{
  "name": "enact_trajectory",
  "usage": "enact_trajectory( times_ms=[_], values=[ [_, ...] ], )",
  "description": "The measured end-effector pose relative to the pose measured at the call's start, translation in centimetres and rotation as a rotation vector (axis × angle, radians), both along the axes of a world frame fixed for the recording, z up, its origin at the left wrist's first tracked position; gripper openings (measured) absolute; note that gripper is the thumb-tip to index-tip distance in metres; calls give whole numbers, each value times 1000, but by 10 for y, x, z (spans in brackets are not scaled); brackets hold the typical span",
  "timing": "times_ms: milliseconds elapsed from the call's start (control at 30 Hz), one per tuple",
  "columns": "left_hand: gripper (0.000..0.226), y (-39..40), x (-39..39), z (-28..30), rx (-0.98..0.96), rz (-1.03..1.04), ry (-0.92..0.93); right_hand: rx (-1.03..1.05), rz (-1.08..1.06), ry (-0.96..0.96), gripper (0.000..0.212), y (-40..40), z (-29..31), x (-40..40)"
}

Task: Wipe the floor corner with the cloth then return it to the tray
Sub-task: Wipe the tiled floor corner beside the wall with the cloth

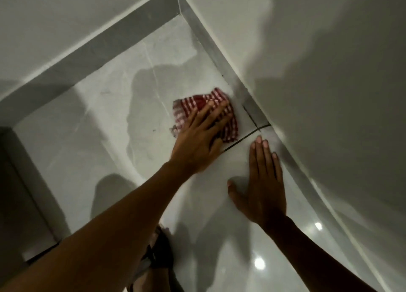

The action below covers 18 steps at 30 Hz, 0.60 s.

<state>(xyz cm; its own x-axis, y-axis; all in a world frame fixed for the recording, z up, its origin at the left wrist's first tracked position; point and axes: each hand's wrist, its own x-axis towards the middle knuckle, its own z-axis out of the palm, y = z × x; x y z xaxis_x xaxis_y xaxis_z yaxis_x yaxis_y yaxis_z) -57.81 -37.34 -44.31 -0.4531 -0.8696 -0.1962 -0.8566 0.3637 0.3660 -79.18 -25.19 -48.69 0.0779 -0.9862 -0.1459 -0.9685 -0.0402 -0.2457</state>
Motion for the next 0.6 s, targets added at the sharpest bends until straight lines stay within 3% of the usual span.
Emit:
enact_trajectory(
  times_ms=[100,267,433,533,600],
  values=[
    [66,-25,-3,-1,0,170,-44,15,-2,2,111,-1,-4,-4],
    [71,-65,-45,6,139,374,96,-6,-8,-14,119,-2,-4,0],
    [83,-51,-27,26,170,72,-8,32,14,-15,114,-2,6,1],
    [71,-58,-30,50,202,-108,-155,103,4,-58,113,-3,22,0],
    [55,-56,-35,78,343,-98,-197,193,4,-85,113,-2,41,3]
  ],
)
